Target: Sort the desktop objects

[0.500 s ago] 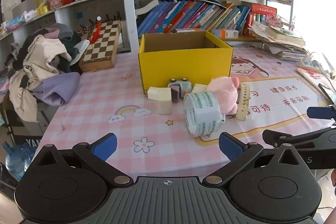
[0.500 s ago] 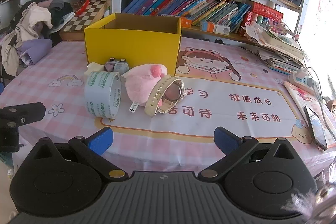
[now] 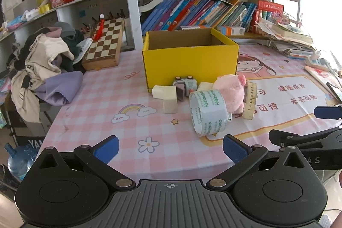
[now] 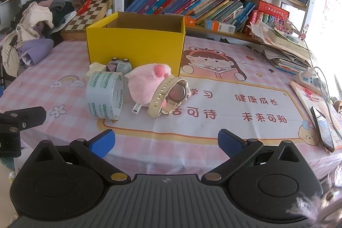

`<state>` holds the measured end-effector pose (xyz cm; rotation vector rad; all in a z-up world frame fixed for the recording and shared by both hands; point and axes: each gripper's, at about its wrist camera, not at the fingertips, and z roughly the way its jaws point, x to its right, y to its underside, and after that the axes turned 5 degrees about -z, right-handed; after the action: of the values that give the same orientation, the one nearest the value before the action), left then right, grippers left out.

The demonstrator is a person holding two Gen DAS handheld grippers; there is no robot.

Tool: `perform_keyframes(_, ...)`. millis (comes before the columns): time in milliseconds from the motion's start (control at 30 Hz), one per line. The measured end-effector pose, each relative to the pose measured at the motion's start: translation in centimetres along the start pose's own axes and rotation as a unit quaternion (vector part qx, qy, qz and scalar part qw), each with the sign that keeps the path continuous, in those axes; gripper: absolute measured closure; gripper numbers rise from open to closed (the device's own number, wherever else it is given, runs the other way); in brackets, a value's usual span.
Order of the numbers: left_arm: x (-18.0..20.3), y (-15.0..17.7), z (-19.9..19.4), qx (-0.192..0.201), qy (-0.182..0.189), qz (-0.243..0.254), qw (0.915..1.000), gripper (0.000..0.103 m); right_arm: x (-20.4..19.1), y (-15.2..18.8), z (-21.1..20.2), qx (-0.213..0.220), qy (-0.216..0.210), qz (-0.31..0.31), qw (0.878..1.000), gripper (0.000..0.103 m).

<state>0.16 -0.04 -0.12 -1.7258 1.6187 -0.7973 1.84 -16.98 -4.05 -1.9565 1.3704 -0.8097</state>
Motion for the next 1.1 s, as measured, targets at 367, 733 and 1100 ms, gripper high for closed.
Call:
perform_keyframes(367, 0.05, 0.02, -0.17, 0.0, 0.004, 0.001, 1.0, 0.0, -0.25, 0.28, -0.03, -0.001, 0.001, 0.0, 1.0, 0.0)
perform_keyframes(733, 0.1, 0.28, -0.19, 0.0, 0.004, 0.001, 1.0, 0.0, -0.1, 0.26, -0.15, -0.002, 0.0, -0.001, 1.0, 0.0)
perform_keyframes(1100, 0.14, 0.36, -0.23, 0.0, 0.005, 0.003, 1.0, 0.0, -0.19, 0.41, -0.16, -0.007, -0.001, 0.002, 1.0, 0.0)
